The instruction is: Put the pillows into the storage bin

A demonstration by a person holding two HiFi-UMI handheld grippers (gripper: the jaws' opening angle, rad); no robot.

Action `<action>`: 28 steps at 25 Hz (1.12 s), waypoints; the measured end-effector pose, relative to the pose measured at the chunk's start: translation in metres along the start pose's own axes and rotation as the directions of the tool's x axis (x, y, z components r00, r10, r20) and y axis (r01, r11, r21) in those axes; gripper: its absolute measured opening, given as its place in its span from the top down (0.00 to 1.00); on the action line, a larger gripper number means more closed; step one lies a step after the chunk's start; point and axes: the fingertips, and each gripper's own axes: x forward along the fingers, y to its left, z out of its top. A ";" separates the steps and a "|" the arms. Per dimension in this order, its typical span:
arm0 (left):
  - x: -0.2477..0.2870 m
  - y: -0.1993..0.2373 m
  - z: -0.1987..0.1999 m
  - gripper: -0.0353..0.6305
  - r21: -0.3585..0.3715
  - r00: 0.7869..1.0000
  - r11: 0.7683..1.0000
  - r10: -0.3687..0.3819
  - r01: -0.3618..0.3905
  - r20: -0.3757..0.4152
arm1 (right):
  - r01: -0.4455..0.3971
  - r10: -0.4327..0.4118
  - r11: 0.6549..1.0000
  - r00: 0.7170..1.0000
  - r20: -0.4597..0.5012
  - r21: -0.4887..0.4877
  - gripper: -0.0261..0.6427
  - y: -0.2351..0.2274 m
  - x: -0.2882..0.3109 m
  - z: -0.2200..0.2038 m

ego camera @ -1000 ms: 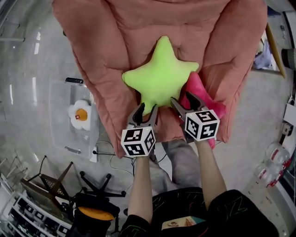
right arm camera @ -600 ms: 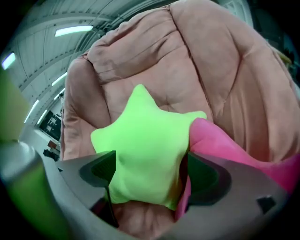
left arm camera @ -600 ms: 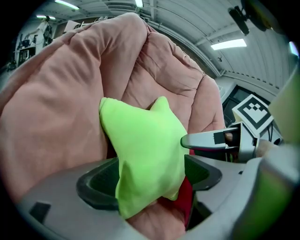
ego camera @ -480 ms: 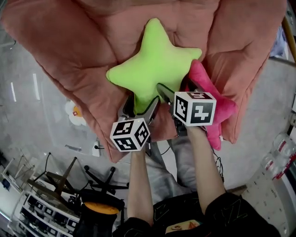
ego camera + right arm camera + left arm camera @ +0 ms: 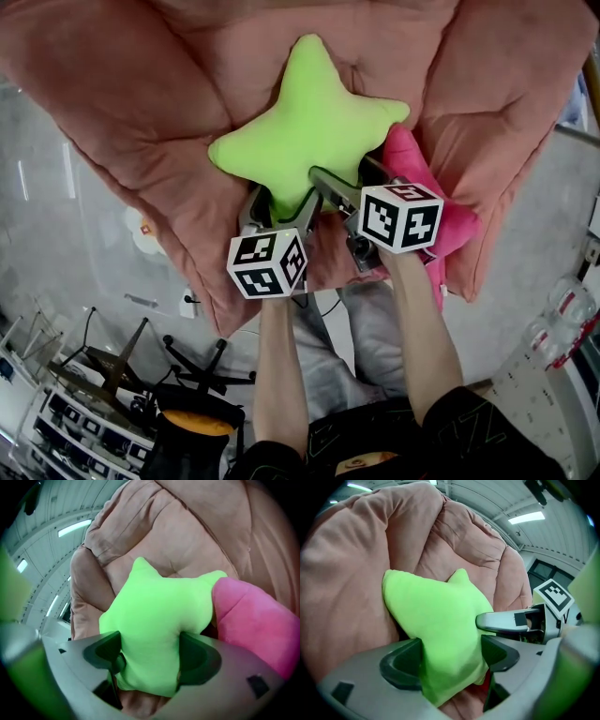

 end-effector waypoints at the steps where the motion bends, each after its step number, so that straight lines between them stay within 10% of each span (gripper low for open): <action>1: -0.001 -0.002 0.001 0.37 0.017 1.000 1.000 0.005 -0.005 -0.001 | -0.007 0.007 1.000 1.000 0.018 -0.013 0.40 0.002 -0.001 0.001; 13: -0.092 -0.035 0.033 0.45 0.055 0.984 0.996 0.053 -0.063 0.170 | -0.073 0.108 0.979 0.978 0.180 -0.191 0.53 0.075 -0.074 0.020; 28: -0.251 -0.035 0.089 0.43 -0.050 0.886 0.992 0.124 -0.114 0.448 | -0.168 0.280 0.874 0.941 0.190 -0.457 0.53 0.237 -0.149 0.043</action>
